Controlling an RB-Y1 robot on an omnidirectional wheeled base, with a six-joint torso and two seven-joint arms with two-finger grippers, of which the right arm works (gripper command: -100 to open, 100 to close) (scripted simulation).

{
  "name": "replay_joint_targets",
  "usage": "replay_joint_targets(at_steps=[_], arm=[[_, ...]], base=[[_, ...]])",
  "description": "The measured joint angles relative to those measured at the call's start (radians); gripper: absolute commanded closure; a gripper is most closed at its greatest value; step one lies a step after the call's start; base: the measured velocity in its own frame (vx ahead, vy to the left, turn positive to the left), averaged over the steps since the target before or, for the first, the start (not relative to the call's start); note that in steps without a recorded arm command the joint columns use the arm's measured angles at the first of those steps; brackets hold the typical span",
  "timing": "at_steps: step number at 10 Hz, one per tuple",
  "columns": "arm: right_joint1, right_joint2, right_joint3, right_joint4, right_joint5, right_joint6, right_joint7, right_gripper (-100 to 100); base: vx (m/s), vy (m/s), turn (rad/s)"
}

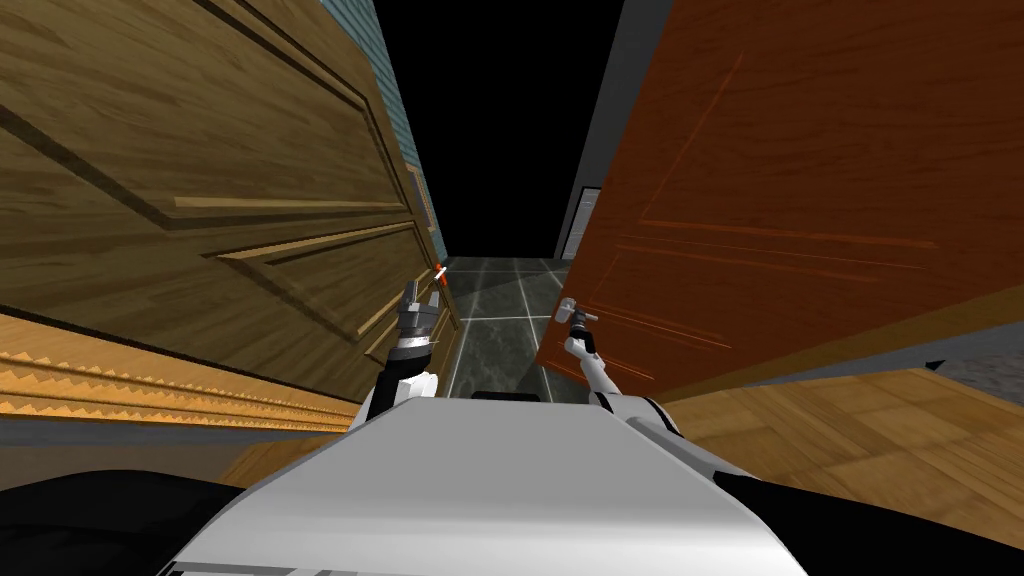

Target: Push the door open

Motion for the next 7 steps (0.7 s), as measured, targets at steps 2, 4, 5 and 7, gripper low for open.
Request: replay_joint_targets(at_steps=[2,4,5,7], arm=[[0.005,-0.007,-0.025,-0.003,-0.004,0.003,0.007,100],[0.012,-0.009,-0.036,-0.015,-0.009,0.008,0.015,100],[0.02,-0.008,-0.041,-0.016,-0.014,0.01,0.02,100],[0.02,-0.013,-0.061,-0.007,-0.025,0.009,0.032,100]], base=[[0.131,0.063,-0.043],[0.144,0.017,-0.037],[0.203,0.039,-0.049],[0.222,0.033,-0.06]])
